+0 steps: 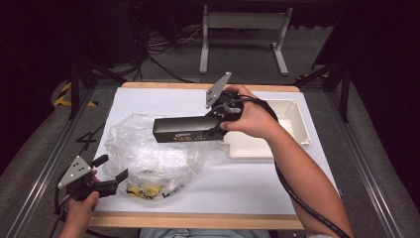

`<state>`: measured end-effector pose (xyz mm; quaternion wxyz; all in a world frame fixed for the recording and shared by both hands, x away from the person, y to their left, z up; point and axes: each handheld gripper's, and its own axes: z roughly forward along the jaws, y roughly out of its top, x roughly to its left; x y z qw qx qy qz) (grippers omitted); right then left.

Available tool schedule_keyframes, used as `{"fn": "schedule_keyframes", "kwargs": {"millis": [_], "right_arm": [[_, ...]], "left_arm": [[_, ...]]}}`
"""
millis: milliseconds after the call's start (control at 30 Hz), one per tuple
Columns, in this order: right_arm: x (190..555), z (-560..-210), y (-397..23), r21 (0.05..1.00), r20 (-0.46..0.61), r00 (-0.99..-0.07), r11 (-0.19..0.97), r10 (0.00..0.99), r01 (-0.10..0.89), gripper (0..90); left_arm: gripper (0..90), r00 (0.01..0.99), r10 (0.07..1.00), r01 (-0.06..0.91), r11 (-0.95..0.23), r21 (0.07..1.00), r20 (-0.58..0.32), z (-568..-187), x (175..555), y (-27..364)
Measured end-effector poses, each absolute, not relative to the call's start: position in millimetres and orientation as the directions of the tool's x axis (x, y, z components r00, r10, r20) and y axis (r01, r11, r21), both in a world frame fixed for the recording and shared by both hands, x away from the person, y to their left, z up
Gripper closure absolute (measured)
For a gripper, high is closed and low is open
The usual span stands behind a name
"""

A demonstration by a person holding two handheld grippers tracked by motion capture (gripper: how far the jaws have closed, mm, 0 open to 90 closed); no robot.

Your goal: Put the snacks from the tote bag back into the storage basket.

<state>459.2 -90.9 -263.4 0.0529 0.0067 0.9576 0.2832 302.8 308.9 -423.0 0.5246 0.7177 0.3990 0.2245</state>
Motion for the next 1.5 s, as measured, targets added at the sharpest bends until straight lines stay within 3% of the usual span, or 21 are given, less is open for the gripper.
{"fn": "schedule_keyframes", "kwargs": {"millis": [667,1500], "right_arm": [[458.5,-242.5,-182.9,0.562,-0.142,-0.974,0.824,0.179,0.070,43.5],[470.4,-238.1,-255.2,0.569,-0.147,-0.937,0.802,0.318,0.183,43.4]], "left_arm": [[10.2,0.569,0.819,0.341,-0.148,0.928,-0.078,-423.9,298.8,308.1],[10.2,0.570,0.818,0.339,-0.148,0.929,-0.078,-424.0,299.8,307.1]]}}
